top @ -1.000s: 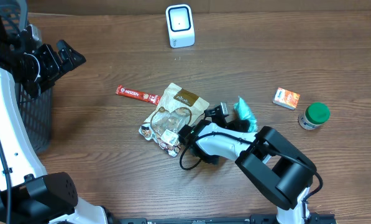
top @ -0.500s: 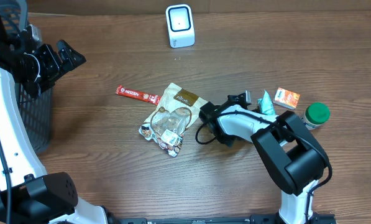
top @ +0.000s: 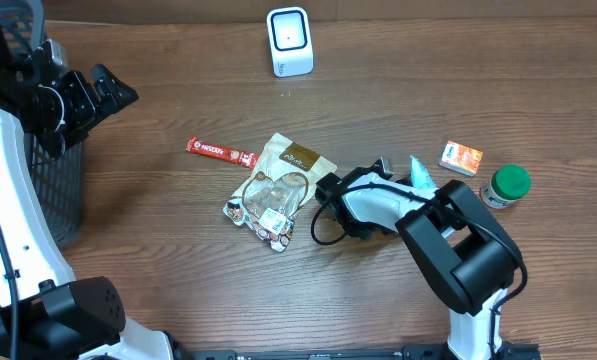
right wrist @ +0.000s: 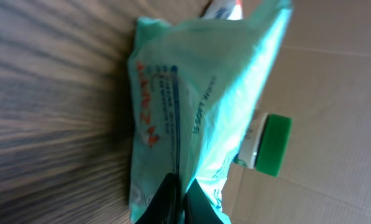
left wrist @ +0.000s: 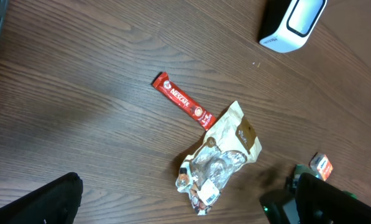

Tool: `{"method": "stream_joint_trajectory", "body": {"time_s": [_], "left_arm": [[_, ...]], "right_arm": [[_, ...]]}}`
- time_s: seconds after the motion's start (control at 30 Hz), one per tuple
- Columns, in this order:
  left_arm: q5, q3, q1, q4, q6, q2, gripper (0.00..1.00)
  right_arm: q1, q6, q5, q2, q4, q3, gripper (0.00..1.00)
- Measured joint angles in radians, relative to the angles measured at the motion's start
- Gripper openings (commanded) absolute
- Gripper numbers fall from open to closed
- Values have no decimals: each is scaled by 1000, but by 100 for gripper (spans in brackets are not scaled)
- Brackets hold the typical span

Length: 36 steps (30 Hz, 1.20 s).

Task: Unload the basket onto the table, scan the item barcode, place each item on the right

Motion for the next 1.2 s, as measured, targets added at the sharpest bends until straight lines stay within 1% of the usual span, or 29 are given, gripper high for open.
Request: {"method": "stream_joint_trajectory", "body": {"time_s": [0.13,0.17,0.2,0.23,0.27,0.33,0.43,0.57,0.67,0.83,0.93,0.97,1.0,1.03,1.07,1.2], "left_arm": [[0,0,0,0,0,0,100],[0,0,0,0,0,0,100],[0,0,0,0,0,0,100],[0,0,0,0,0,0,100],[0,0,0,0,0,0,100],[0,0,0,0,0,0,100],[0,0,0,0,0,0,100],[0,0,0,0,0,0,100],[0,0,0,0,0,0,100],[0,0,0,0,0,0,100],[0,0,0,0,0,0,100],[0,0,0,0,0,0,100],[0,0,0,0,0,0,100],[0,0,0,0,0,0,100],[0,0,0,0,0,0,100],[0,0,0,0,0,0,100]], "right_arm": [[24,-3,-11,27,15,0,4],[32,-4,-15,31,21,0,8],[47,-5,-22,35,33,0,25],[61,-8,-29,37,41,0,40],[77,-10,-35,37,50,0,46],[109,-17,-46,37,52,0,52],[148,-18,-34,37,48,0,56],[174,-9,-22,37,41,3,61],[181,35,-34,37,-6,20,63],[157,96,-120,12,-22,60,61],[104,109,-192,-47,-6,68,55],[77,113,-217,-79,-4,70,51],[51,114,-239,-107,-1,71,43],[26,117,-265,-138,2,72,33],[8,112,-283,-158,5,74,27],[-113,126,-442,-265,33,82,14]]}}
